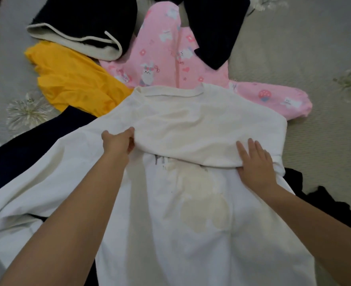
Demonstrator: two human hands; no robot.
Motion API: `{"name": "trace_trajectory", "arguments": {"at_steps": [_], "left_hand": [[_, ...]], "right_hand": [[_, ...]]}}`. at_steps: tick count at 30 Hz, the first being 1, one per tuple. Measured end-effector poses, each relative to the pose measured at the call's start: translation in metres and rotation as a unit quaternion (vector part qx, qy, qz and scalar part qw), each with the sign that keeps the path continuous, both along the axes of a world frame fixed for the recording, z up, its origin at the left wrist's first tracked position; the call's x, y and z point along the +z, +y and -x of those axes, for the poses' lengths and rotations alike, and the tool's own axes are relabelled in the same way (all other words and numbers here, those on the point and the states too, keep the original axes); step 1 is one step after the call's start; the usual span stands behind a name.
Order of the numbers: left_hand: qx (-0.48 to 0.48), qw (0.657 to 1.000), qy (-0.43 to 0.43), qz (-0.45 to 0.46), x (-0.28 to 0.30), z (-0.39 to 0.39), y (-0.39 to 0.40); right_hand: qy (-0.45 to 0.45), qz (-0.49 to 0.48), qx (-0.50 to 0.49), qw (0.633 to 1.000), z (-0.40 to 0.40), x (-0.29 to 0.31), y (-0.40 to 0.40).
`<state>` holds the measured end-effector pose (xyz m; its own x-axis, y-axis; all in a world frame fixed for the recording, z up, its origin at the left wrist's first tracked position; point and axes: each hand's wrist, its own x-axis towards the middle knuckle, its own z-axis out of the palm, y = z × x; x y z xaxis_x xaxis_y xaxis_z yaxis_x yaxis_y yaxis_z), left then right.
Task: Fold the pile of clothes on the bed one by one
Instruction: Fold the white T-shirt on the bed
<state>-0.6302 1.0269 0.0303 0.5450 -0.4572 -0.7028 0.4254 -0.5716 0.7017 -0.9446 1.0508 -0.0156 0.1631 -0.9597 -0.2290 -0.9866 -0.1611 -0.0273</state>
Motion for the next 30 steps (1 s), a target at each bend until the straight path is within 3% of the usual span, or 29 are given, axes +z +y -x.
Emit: {"name": "trace_trajectory", "arguments": {"at_steps": [3, 7, 10, 13, 16, 19, 21, 23, 25, 27, 30], "left_hand": [[-0.006, 0.998, 0.013, 0.069, 0.013, 0.01, -0.001], [0.035, 0.966, -0.21, 0.144, 0.022, 0.001, 0.035], [0.039, 0.951, -0.303, 0.047, 0.011, -0.006, 0.068], [-0.031, 0.951, -0.279, -0.132, -0.012, 0.003, 0.097], [-0.086, 0.937, -0.289, -0.175, -0.015, 0.015, 0.101], [-0.158, 0.874, -0.445, -0.116, -0.002, 0.03, 0.085], [-0.241, 0.832, -0.498, -0.045, 0.004, 0.038, 0.069], [-0.33, 0.797, -0.506, -0.016, 0.0, 0.04, 0.043], [-0.401, 0.757, -0.512, -0.05, -0.008, 0.034, 0.016], [-0.448, 0.739, -0.494, -0.101, -0.016, 0.026, -0.007], [-0.524, 0.685, -0.482, -0.152, -0.02, 0.016, -0.021]], "right_hand": [[0.075, -0.066, -0.019, 0.995, 0.007, 0.001, -0.01], [0.034, -0.024, 0.022, 0.999, 0.018, 0.01, -0.012], [0.007, 0.003, 0.087, 0.996, 0.018, 0.011, 0.0], [0.015, -0.003, 0.125, 0.992, 0.015, 0.002, 0.011], [0.007, -0.055, 0.12, 0.991, 0.01, 0.002, 0.008], [0.037, -0.141, 0.151, 0.978, 0.019, 0.009, -0.002], [-0.071, -0.235, 0.115, 0.963, 0.028, 0.02, -0.019], [-0.215, -0.197, 0.029, 0.956, 0.035, 0.034, -0.044], [-0.269, -0.091, -0.03, 0.958, 0.041, 0.041, -0.076], [-0.26, -0.042, -0.069, 0.962, 0.049, 0.035, -0.112], [-0.164, -0.114, -0.078, 0.977, 0.066, 0.021, -0.151]]}}
